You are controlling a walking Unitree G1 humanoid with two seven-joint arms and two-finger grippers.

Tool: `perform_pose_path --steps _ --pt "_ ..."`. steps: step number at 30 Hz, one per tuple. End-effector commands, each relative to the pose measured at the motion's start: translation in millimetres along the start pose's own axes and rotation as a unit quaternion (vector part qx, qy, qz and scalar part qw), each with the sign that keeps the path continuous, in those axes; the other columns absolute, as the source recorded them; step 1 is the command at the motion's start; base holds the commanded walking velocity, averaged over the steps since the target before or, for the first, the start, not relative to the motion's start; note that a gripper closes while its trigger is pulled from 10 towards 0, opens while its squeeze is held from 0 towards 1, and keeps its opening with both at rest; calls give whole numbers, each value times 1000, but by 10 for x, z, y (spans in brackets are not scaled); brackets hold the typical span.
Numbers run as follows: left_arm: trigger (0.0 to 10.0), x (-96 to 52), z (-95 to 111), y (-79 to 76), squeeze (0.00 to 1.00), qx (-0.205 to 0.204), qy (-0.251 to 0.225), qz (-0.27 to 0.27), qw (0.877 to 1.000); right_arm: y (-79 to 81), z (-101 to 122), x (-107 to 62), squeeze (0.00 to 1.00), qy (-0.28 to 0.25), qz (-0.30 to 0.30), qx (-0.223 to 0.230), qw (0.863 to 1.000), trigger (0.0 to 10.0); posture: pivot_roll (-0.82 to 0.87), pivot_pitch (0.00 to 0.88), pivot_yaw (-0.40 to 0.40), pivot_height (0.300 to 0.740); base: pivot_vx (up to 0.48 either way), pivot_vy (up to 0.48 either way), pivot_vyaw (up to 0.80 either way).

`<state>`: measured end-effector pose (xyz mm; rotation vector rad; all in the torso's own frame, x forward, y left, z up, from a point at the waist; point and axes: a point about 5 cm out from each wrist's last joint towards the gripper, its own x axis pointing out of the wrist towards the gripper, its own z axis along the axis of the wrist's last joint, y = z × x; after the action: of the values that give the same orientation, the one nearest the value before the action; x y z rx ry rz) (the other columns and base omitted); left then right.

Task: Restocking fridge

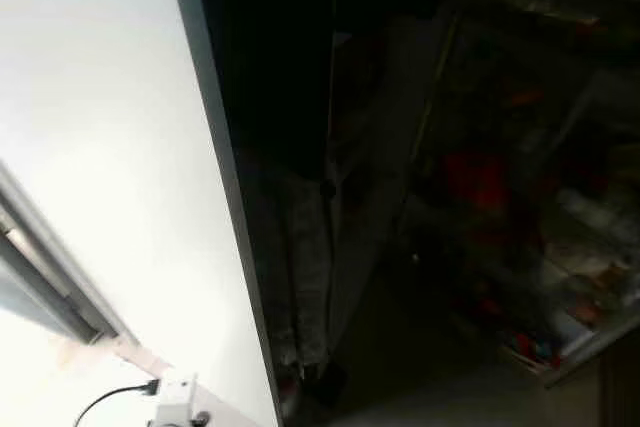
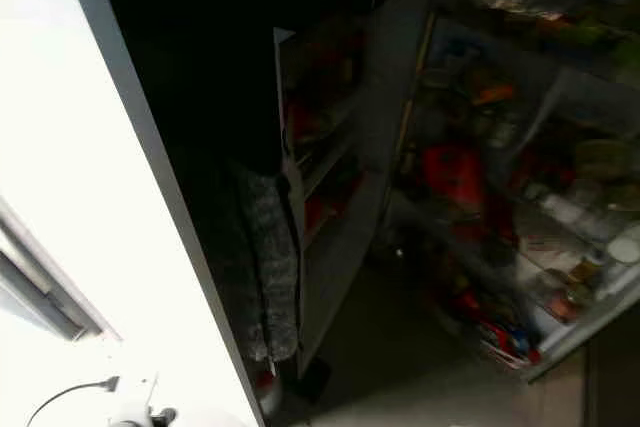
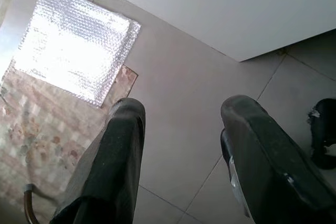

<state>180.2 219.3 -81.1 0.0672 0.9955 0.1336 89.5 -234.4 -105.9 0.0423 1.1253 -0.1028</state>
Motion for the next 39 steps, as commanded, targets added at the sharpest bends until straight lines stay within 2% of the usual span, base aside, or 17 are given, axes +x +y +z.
perform_pose_path --steps 1,9,15,21,39 --pt "10000 15 101 -88 0 0 -13 -10 1000 -124 32 -19 0 -4 -17 -1 1000 10000 -213 7 49 740 0 371 -769" --pt "10000 17 109 -77 0 11 -10 -11 1000 -127 64 -19 0 -21 -24 1 999 10000 -220 25 52 740 0 44 -96" --pt "10000 16 109 -85 0 15 -11 -14 1000 -151 45 -27 0 -25 -43 31 998 10000 -224 27 51 740 0 0 0" --pt "10000 17 112 -86 0 19 -12 -13 1000 -153 40 -27 0 -24 -45 34 998 10000 -219 25 48 740 0 0 0" --pt "10000 17 113 -83 0 24 -11 -16 1000 -146 38 -26 0 -27 -52 48 997 10000 -222 11 54 740 0 -289 0"
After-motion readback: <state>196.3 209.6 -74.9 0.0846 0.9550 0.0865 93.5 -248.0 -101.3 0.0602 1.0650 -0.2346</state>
